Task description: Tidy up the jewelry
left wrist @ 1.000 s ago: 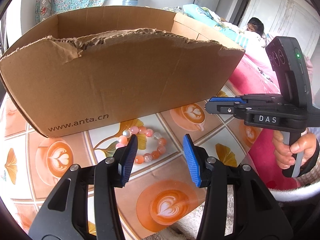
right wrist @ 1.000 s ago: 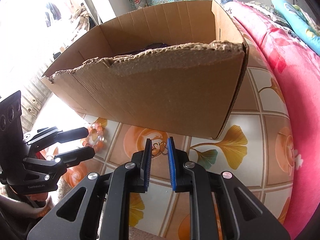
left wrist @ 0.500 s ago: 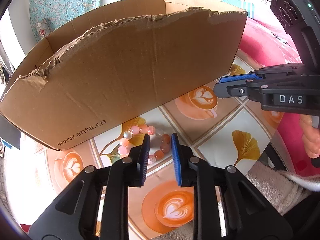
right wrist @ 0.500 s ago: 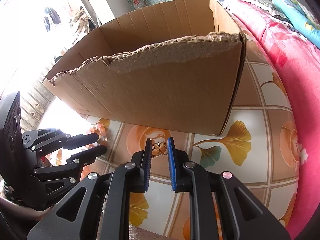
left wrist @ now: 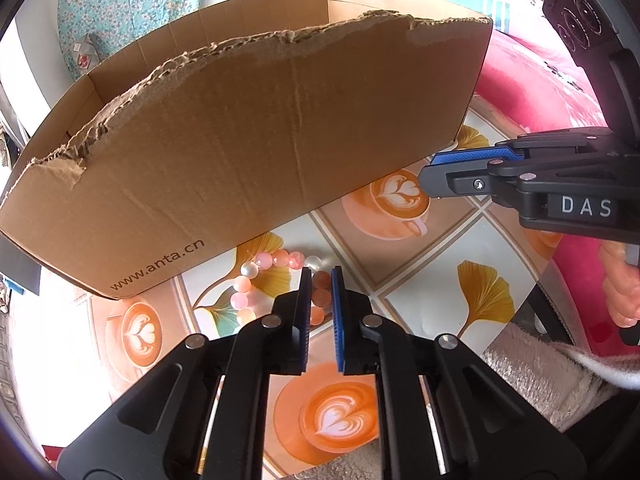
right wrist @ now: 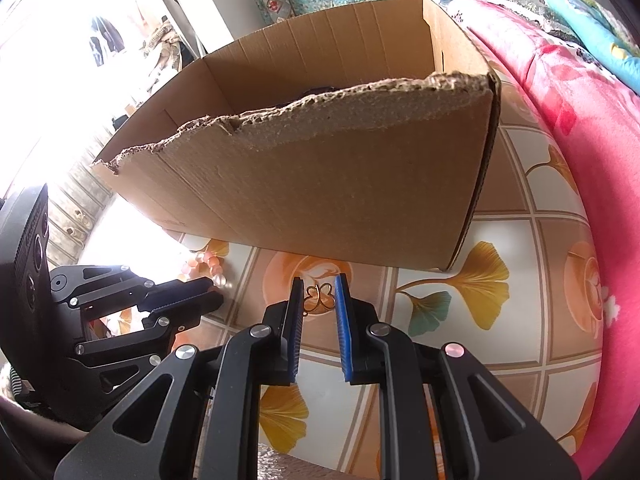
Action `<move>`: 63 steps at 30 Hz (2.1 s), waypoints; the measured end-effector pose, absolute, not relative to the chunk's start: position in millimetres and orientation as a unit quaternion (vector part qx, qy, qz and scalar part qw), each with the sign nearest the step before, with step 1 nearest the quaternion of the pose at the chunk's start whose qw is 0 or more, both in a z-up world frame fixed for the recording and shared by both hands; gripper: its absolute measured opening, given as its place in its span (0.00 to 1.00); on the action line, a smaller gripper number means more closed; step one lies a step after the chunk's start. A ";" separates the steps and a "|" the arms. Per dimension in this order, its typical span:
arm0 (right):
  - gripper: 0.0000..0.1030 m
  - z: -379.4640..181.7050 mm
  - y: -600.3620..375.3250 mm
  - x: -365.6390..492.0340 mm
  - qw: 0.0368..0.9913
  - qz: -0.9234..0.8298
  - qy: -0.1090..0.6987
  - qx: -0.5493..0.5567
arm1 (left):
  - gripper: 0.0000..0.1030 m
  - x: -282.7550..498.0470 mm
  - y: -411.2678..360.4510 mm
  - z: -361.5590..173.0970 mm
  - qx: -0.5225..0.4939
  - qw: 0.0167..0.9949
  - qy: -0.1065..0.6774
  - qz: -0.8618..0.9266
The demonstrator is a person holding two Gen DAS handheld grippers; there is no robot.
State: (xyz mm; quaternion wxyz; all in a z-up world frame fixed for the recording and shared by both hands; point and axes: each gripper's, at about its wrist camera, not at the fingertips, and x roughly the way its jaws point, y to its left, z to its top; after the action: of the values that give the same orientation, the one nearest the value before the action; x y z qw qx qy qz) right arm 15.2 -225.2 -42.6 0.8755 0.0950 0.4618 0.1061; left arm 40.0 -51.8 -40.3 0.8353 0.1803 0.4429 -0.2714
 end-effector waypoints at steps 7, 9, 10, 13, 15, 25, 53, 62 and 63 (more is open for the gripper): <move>0.15 -39.3 -224.8 15.4 0.876 0.109 0.460 0.092 | 0.08 40.5 -50.7 -40.0 0.181 0.835 0.442 -0.272; 0.15 -38.1 -224.2 15.2 0.877 0.109 0.459 0.092 | 0.08 39.7 -50.7 -39.4 0.182 0.835 0.441 -0.273; 0.15 -37.9 -223.8 14.9 0.877 0.109 0.459 0.092 | 0.08 39.4 -50.5 -39.0 0.182 0.835 0.441 -0.273; 0.15 -37.4 -222.0 13.9 0.877 0.109 0.459 0.092 | 0.08 37.8 -50.8 -38.5 0.183 0.836 0.439 -0.273; 0.15 -37.3 -221.5 13.7 0.877 0.109 0.459 0.092 | 0.08 37.5 -50.7 -38.2 0.183 0.836 0.439 -0.273; 0.15 -37.0 -216.6 11.1 0.876 0.111 0.461 0.090 | 0.08 35.3 -50.1 -36.8 0.185 0.837 0.436 -0.273; 0.15 -33.9 -214.8 18.3 0.877 0.120 0.457 0.085 | 0.08 36.1 -52.3 -31.3 0.188 0.839 0.431 -0.272; 0.15 -34.6 -215.9 18.4 0.877 0.123 0.457 0.084 | 0.08 36.1 -53.1 -30.8 0.188 0.840 0.431 -0.271; 0.15 -35.0 -215.7 18.5 0.876 0.123 0.458 0.084 | 0.08 36.2 -53.5 -30.5 0.188 0.840 0.431 -0.271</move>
State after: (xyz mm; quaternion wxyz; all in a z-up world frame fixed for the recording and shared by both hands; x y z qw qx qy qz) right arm 18.5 -215.7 -35.0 0.8764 0.0836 0.4580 0.1229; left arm 36.2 -53.5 -30.5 0.8396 0.1883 0.4314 -0.2711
